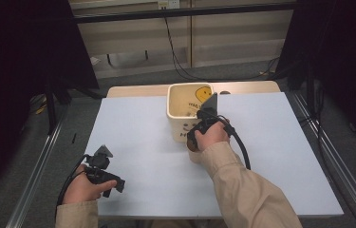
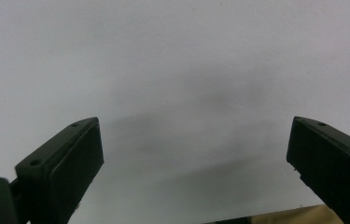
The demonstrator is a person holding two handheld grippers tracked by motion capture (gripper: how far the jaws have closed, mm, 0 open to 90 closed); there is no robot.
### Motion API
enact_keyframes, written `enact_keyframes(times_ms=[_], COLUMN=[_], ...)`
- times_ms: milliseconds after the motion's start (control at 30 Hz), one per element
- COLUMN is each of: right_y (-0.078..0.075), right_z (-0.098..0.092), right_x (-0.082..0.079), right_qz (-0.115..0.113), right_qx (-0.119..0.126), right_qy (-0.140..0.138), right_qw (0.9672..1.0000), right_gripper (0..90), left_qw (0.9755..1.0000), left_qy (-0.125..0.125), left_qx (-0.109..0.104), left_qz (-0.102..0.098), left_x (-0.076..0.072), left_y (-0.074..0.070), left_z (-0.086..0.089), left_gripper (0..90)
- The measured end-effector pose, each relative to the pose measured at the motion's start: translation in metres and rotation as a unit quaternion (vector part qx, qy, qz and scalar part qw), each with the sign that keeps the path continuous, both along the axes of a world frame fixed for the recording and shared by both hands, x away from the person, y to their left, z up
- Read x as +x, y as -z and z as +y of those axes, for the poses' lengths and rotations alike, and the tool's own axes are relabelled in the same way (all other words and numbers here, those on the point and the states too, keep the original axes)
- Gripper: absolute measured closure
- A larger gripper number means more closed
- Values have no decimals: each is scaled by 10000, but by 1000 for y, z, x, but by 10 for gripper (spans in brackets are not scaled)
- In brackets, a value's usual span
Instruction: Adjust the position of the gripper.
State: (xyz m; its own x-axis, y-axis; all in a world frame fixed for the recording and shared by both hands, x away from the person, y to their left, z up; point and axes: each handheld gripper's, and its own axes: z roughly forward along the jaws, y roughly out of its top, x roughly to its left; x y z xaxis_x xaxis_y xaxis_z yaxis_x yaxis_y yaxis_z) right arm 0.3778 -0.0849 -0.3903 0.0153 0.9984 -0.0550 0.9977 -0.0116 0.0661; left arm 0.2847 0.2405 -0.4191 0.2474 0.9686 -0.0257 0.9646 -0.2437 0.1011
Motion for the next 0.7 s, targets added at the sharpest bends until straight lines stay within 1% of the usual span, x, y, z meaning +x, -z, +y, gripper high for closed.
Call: enact_keyframes(times_ms=[33, 100, 167, 233, 267, 300, 333, 367, 433, 500, 533, 567, 633, 667, 700], right_y=[0, -1, -5, -6, -10, -10, -14, -16, -18, -23, -29, -31, -39, -43, -47], right_z=[-1, -2, -3, -3, -4, -4, -6, -7, -8, -9, -9, -10, -10, -10, -10], right_x=[0, 0, -1, -1, -1, -1, -1, -1, -1, 0, 0, 0, 1, 1, 2], right_qz=[-38, -68, -33, -57, -32, -32, 1, -31, -45, -24, 18, -64, 3, 8, 10], right_qx=[22, 41, 35, 52, 46, 46, 43, 23, 11, 1, -7, 45, -28, -25, -15], right_qy=[-53, -72, -13, -12, -3, -3, 37, -11, -7, -20, -21, -26, -46, -46, -67], right_qw=[10000, 9999, 10000, 10000, 10000, 10000, 10000, 10000, 10000, 10000, 10000, 10000, 10000, 10000, 10000], right_gripper=[69, 70, 70, 72, 73, 73, 74, 75, 75, 76, 76, 76, 76, 77, 77], left_qw=[10000, 10000, 10000, 10000, 9999, 9999, 10000, 9999, 10000, 9999, 9999, 9999, 9999, 9999, 9999], left_qy=[18, 30, 27, 49, 69, 69, 44, 67, 58, 98, 107, 97, 99, 105, 88], left_qx=[-19, -46, -44, -34, -78, -78, -80, -68, -66, -58, -53, -74, -75, -47, -102], left_qz=[8, -4, -8, 0, 41, 41, 23, 47, 43, 31, 13, 20, -8, -18, 9], left_x=[0, 0, 0, 0, 1, 1, 1, 1, 1, 2, 2, 2, 2, 2, 2], left_y=[-1, -1, 0, 0, -1, -1, 0, 0, 0, 0, -1, -1, -1, 0, 0], left_z=[0, 0, -1, -1, -2, -2, -3, -3, -3, -3, -3, -3, -3, -4, -4], left_gripper=[36, 36, 36, 36, 35, 35, 35, 35, 35, 35, 35, 35, 35, 35, 35])
